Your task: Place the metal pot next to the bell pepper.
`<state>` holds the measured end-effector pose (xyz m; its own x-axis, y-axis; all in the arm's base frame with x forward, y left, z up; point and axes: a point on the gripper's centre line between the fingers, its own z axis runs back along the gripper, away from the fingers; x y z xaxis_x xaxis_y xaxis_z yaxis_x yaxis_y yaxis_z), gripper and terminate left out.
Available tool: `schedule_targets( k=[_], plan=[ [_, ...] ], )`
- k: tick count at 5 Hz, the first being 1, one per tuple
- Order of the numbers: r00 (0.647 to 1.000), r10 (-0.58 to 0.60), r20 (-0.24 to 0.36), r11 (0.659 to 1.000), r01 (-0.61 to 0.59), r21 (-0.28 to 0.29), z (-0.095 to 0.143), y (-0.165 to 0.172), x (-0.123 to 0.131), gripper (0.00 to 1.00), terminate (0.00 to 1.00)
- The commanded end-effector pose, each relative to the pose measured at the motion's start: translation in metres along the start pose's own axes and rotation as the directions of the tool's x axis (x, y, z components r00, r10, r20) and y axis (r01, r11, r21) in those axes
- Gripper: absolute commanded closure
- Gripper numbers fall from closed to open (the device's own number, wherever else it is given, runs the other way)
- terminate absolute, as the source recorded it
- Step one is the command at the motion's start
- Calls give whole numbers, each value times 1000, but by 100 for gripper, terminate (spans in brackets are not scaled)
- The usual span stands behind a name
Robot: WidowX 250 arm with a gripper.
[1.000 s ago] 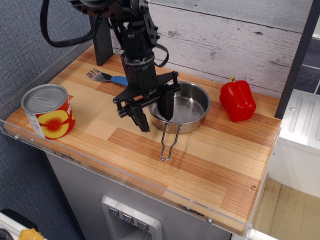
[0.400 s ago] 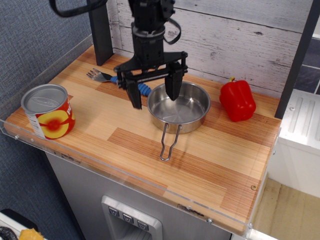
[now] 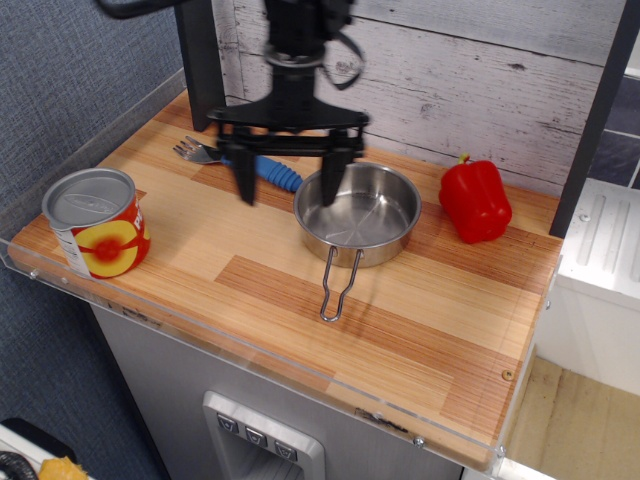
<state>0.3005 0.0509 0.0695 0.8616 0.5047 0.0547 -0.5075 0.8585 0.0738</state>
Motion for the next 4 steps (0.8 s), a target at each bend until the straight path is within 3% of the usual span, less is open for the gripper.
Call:
schedule_targets(
  k=[1, 2, 3, 4],
  plan=[
    [976, -206, 71, 978, 203, 47, 39, 32, -16, 0, 0],
    [954, -298, 44, 955, 297, 18, 35, 41, -26, 0, 0],
    [924, -379, 45, 924, 376, 66, 34, 50, -36, 0, 0],
    [895, -441, 66, 897, 436, 74, 31, 54, -44, 0, 100]
  ],
)
